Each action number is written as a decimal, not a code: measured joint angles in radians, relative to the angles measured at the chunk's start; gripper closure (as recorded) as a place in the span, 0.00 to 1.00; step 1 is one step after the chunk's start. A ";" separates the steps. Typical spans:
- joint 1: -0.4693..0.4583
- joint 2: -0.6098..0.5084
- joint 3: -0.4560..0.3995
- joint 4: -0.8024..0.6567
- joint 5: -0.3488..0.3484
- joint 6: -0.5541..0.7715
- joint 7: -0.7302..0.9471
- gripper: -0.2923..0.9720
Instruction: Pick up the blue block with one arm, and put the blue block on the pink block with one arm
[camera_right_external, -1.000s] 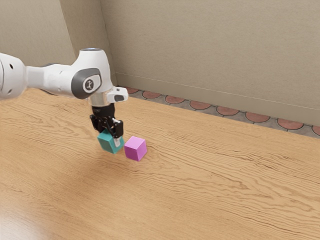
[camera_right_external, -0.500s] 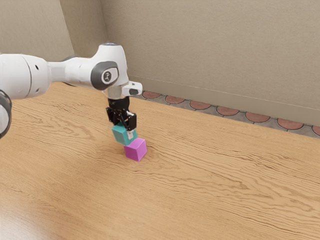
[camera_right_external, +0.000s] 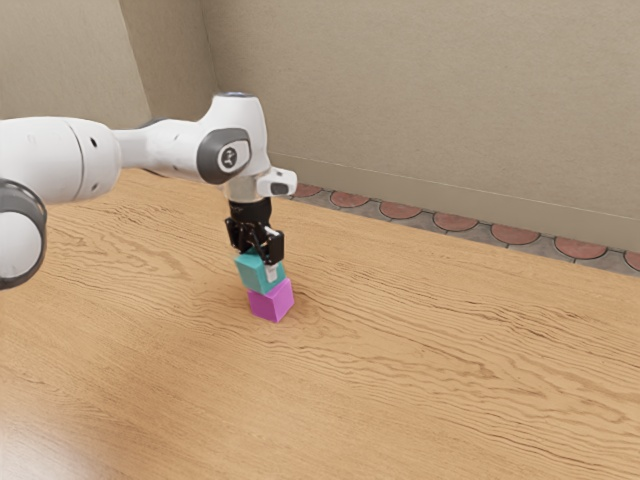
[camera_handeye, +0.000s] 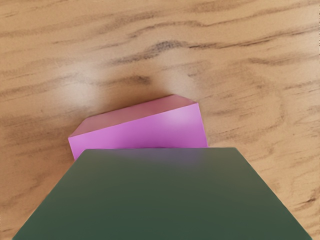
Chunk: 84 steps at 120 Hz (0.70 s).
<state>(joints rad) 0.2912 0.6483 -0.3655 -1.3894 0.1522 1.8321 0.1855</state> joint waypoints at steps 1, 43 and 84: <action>0.000 0.001 0.000 0.001 0.000 0.000 0.000 0.46; -0.015 -0.078 0.002 -0.025 0.006 -0.016 0.018 0.28; -0.019 -0.564 -0.095 -0.149 -0.006 -0.248 0.028 0.24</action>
<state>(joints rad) 0.2722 0.0845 -0.4601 -1.5384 0.1462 1.5838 0.2135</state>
